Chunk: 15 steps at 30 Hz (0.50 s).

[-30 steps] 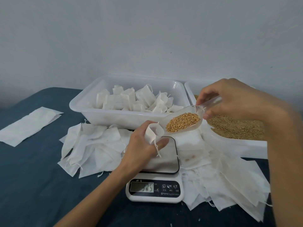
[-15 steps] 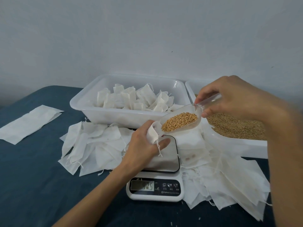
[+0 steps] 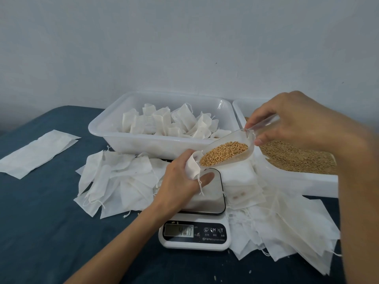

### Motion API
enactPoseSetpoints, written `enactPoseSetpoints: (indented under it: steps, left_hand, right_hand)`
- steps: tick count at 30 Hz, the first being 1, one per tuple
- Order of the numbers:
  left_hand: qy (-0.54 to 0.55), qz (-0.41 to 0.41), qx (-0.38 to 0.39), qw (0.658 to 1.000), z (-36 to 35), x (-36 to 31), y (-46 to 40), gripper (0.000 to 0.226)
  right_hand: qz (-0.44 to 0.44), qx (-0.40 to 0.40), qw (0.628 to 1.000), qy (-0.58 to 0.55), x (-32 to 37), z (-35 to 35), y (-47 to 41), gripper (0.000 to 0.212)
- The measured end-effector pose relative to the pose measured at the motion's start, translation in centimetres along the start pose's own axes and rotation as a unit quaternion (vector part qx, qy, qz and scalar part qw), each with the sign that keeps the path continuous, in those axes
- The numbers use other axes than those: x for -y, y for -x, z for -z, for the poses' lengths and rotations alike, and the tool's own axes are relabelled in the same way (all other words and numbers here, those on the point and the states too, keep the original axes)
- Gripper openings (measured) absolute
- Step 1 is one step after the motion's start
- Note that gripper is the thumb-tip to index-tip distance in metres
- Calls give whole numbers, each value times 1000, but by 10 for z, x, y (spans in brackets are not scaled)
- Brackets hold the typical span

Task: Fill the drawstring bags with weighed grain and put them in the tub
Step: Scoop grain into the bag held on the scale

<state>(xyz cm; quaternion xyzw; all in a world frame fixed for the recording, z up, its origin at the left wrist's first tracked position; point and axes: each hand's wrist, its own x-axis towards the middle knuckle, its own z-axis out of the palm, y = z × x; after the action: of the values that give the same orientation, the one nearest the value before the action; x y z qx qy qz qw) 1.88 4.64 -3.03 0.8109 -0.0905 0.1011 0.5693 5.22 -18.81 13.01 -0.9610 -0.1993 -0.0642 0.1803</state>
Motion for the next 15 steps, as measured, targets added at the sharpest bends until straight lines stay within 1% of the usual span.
enactPoseSetpoints:
  steps: [6,15]
  left_hand:
    - [15,3,3,1000,-1,0,0,40]
    - [9,2,3,1000,-1,-1,-1,40]
  right_hand:
    - [-1,-7,1000,1,2,0,1,31]
    - [1,-8,1000,10,6,1,2,32]
